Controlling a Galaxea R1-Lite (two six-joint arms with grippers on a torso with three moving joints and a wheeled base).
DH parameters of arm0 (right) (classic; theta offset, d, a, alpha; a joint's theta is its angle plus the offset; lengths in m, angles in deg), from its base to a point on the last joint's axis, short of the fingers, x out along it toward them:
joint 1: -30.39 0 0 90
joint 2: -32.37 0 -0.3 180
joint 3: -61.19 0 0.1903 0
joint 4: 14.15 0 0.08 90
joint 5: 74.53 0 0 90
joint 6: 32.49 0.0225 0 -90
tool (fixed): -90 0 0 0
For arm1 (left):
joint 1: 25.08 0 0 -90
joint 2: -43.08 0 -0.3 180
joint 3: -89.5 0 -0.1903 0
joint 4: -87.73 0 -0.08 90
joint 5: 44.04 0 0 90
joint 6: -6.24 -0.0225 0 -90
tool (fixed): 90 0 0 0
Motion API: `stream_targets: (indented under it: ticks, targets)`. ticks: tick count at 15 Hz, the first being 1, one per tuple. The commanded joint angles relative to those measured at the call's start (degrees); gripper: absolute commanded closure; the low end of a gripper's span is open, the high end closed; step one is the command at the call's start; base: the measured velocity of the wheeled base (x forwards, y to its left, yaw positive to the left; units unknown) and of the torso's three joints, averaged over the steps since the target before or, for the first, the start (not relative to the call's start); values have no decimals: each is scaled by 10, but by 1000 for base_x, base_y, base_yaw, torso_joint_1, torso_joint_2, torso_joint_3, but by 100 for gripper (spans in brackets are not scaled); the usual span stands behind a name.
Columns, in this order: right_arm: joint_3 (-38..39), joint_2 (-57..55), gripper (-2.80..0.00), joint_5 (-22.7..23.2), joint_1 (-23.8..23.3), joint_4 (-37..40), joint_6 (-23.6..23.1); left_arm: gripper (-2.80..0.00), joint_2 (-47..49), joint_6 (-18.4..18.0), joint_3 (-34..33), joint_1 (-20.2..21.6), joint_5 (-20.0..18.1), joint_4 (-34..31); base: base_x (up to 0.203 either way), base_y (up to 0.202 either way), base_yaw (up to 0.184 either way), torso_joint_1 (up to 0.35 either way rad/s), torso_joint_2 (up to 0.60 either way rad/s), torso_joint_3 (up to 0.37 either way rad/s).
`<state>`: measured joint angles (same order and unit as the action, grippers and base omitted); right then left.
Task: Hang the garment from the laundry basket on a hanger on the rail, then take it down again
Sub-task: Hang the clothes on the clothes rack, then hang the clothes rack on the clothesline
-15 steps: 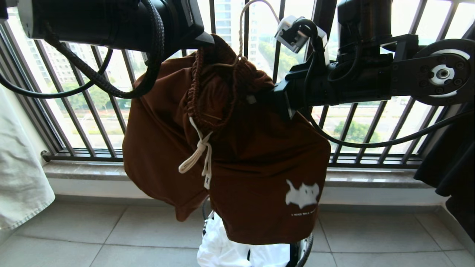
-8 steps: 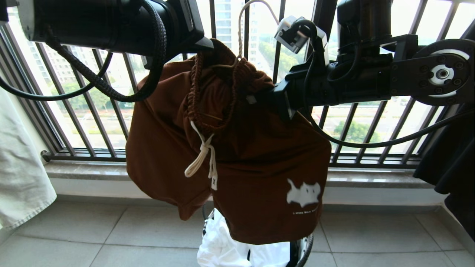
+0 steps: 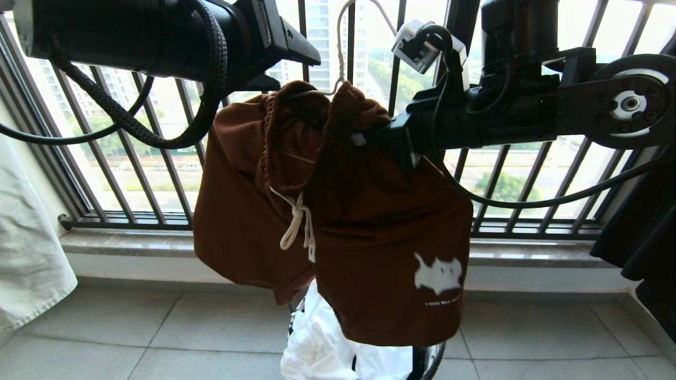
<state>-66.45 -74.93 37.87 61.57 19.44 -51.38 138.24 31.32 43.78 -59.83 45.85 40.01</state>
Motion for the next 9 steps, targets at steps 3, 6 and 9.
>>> stream_targets:
  ticks: [3,6,9]
  targets:
    - [9,2,0,4,-2,-6,1,-280,-28,0,5,2,2,1,0,0,0,0,0,0]
    - [10,2,0,13,-6,-6,1,-280,-71,-6,5,16,2,3,0,0,0,0,0,0]
    - [27,6,0,19,-6,-27,3,-280,-80,-6,3,28,3,2,0,0,0,0,0,0]
